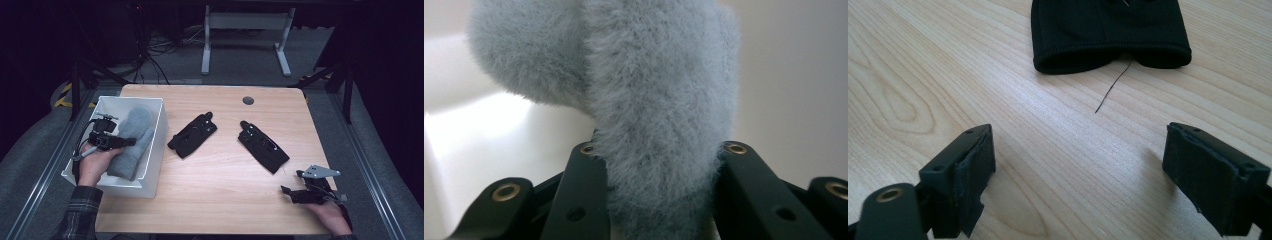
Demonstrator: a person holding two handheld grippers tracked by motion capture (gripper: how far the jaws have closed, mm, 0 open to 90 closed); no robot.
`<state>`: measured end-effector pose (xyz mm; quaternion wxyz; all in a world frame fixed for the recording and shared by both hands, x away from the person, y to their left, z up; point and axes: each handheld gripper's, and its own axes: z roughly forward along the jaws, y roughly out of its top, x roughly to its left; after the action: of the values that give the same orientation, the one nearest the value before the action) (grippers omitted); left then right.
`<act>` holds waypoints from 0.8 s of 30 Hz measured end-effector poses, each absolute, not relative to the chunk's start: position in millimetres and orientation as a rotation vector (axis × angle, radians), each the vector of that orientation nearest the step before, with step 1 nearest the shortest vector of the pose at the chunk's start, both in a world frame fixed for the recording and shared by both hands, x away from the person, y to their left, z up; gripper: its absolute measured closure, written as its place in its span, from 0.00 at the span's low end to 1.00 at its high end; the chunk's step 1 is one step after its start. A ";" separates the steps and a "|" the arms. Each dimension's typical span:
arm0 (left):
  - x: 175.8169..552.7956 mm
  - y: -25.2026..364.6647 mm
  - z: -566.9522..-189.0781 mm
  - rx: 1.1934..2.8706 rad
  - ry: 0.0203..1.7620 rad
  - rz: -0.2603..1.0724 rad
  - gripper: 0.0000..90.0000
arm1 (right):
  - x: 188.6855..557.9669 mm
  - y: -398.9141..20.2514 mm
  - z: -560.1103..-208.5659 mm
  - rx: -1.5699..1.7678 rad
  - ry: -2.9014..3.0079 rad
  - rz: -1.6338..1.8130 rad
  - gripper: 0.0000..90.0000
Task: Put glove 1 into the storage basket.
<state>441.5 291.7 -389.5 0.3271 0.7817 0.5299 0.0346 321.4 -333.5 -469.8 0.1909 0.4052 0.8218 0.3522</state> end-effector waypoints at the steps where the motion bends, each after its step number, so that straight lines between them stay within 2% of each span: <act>1: 443.3 293.0 -394.5 2.052 1.401 0.082 0.77 | 321.4 -333.4 -469.8 1.139 2.308 0.989 0.15; 6: 449.6 295.9 -412.6 2.074 1.457 0.060 0.75 | 321.4 -333.4 -469.8 1.138 2.308 0.990 0.15; 9: 453.3 297.0 -424.0 2.111 1.492 0.068 0.69 | 321.4 -333.4 -469.8 1.139 2.308 0.990 0.15; 12: 454.3 298.9 -425.4 2.112 1.507 0.080 0.58 | 321.4 -333.4 -469.8 1.138 2.308 0.989 0.15; 13: 454.3 299.1 -424.3 2.112 1.518 0.092 0.58 | 321.4 -333.4 -469.8 1.138 2.308 0.989 0.15; 14: 454.1 299.3 -422.9 2.109 1.521 0.108 0.47 | 321.4 -333.4 -469.8 1.138 2.308 0.990 0.15; 16: 452.8 300.3 -415.8 2.088 1.528 0.155 0.40 | 321.4 -333.4 -469.8 1.138 2.309 0.989 0.15; 20: 450.4 298.7 -404.3 2.074 1.515 0.209 0.31 | 321.4 -333.4 -469.8 1.138 2.308 0.989 0.15; 24: 446.9 294.1 -390.6 2.057 1.490 0.250 0.26 | 321.4 -333.4 -469.8 1.139 2.308 0.989 0.15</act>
<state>446.9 294.1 -390.6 0.2905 0.7711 0.5588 0.0936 321.4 -333.4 -469.8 0.1909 0.4053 0.8217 0.3522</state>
